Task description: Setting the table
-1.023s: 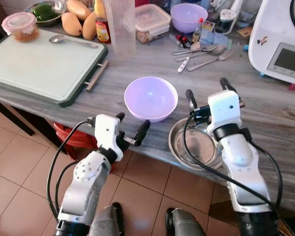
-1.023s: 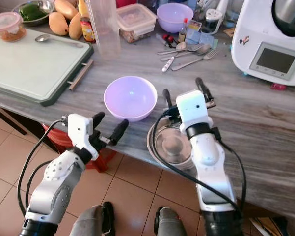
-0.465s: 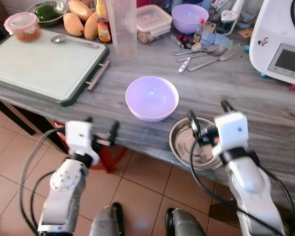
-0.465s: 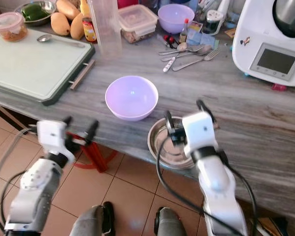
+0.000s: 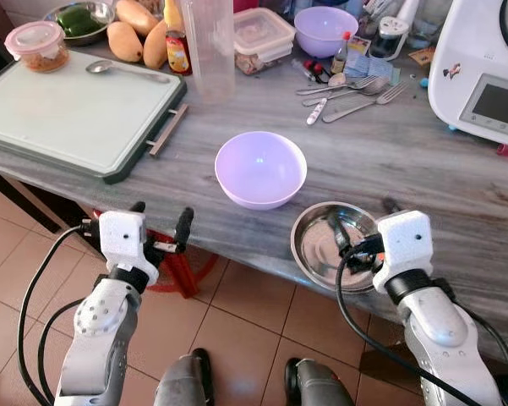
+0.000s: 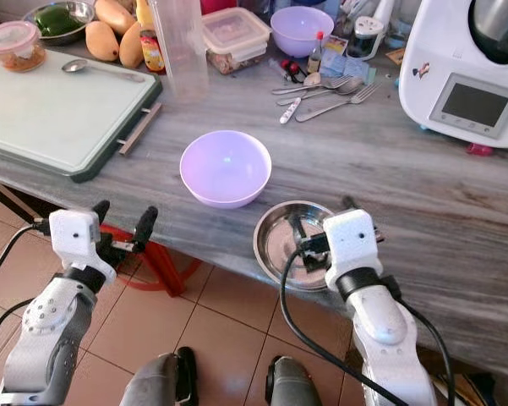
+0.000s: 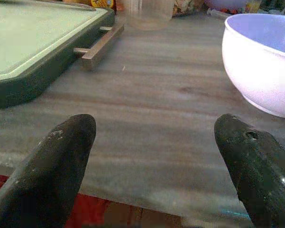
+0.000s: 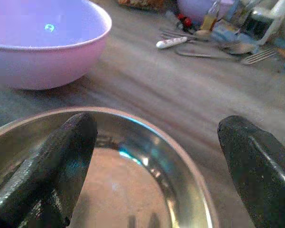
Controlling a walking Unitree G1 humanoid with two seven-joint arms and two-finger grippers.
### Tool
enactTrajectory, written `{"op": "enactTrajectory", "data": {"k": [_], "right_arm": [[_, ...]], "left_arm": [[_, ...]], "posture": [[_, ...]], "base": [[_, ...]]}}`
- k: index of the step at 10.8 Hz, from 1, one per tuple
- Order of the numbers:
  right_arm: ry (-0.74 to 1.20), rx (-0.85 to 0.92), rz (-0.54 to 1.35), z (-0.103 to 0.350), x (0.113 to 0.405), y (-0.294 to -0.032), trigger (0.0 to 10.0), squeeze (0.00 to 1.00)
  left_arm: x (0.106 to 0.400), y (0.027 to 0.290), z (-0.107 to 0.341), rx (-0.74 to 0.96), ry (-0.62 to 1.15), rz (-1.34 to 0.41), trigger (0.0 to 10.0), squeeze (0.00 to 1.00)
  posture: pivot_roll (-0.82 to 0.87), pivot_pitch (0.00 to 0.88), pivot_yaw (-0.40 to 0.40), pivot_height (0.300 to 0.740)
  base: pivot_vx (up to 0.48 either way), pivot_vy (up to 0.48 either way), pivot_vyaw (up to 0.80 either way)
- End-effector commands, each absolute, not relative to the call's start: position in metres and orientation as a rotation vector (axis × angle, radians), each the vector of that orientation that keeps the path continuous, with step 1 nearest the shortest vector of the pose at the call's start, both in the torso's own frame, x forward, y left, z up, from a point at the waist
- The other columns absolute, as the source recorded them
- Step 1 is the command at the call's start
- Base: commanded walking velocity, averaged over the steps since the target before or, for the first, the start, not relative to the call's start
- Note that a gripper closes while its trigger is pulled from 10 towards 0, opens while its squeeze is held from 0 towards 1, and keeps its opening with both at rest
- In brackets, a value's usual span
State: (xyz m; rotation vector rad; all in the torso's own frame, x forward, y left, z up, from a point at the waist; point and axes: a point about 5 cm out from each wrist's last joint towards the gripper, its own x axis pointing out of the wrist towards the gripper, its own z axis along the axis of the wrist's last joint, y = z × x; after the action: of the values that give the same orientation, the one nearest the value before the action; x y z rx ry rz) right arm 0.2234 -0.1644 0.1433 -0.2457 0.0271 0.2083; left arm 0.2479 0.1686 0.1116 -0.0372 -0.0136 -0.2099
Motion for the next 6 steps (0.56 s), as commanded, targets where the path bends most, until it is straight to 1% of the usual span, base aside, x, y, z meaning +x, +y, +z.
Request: {"op": "enactTrajectory", "data": {"k": [1,2,6], "right_arm": [[0.05,-0.232,0.229,0.142,0.222,-0.162,10.0,0.0],[0.087,-0.209,0.256,0.138,0.222,-0.16,10.0,0.0],[0.187,-0.171,0.258,0.127,0.223,-0.163,10.0,0.0]], "left_arm": [[0.245,0.17,0.112,-0.025,-0.016,-0.202,10.0,0.0],[0.245,0.17,0.112,-0.022,-0.015,-0.202,10.0,0.0],[0.243,0.171,0.112,-0.018,-0.01,-0.19,10.0,0.0]], "posture": [[-0.06,0.183,0.013,0.74],[-0.06,0.187,0.008,0.74],[-0.06,0.2,0.003,0.74]], "base": [[0.0,0.0,0.0],[0.0,0.0,0.0],[0.0,0.0,0.0]]}}
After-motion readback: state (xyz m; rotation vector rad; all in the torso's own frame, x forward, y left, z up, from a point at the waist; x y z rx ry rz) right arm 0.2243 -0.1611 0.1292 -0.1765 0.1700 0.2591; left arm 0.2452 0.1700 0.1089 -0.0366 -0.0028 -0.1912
